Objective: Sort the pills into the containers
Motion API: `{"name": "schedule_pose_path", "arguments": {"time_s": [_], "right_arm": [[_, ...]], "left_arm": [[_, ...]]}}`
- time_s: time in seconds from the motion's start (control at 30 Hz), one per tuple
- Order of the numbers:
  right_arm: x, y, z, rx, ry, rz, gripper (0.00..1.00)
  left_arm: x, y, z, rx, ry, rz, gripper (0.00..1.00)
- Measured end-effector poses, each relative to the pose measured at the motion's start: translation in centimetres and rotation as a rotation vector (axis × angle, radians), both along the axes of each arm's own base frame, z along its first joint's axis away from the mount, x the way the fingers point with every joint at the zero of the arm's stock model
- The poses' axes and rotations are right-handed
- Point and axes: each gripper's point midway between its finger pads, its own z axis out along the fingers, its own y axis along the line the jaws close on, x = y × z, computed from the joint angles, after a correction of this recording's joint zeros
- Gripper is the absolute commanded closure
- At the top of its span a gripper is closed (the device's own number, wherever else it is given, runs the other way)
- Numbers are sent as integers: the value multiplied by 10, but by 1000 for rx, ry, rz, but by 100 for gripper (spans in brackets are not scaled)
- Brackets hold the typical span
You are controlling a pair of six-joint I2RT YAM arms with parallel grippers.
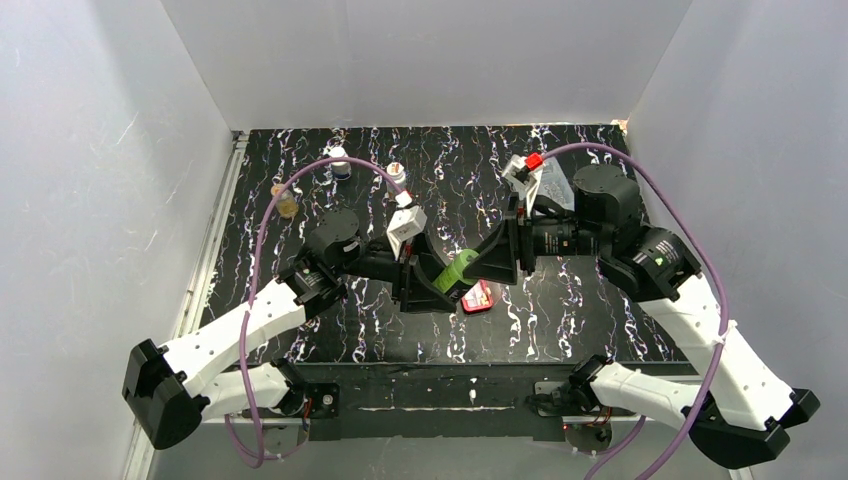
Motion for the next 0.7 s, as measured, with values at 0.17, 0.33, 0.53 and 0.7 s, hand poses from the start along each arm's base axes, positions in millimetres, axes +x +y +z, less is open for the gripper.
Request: {"name": "schedule_pose_path", "arguments": {"time_s": [0.17,0.33,0.53,0.7], "right_arm": [[18,2,-9,-67,48,-74,55],[46,7,-16,-134,137,-203,60],[69,8,-35,-204,265,-363,62],[74,4,-44,-238,333,-470,42]], "left_arm": [[20,-2,-12,52,-43,111,100],[50,-1,-20,101,-113,280,100],[75,2,-38,189,-213,452,100],[84,0,-49,264,-341,547,100]]}}
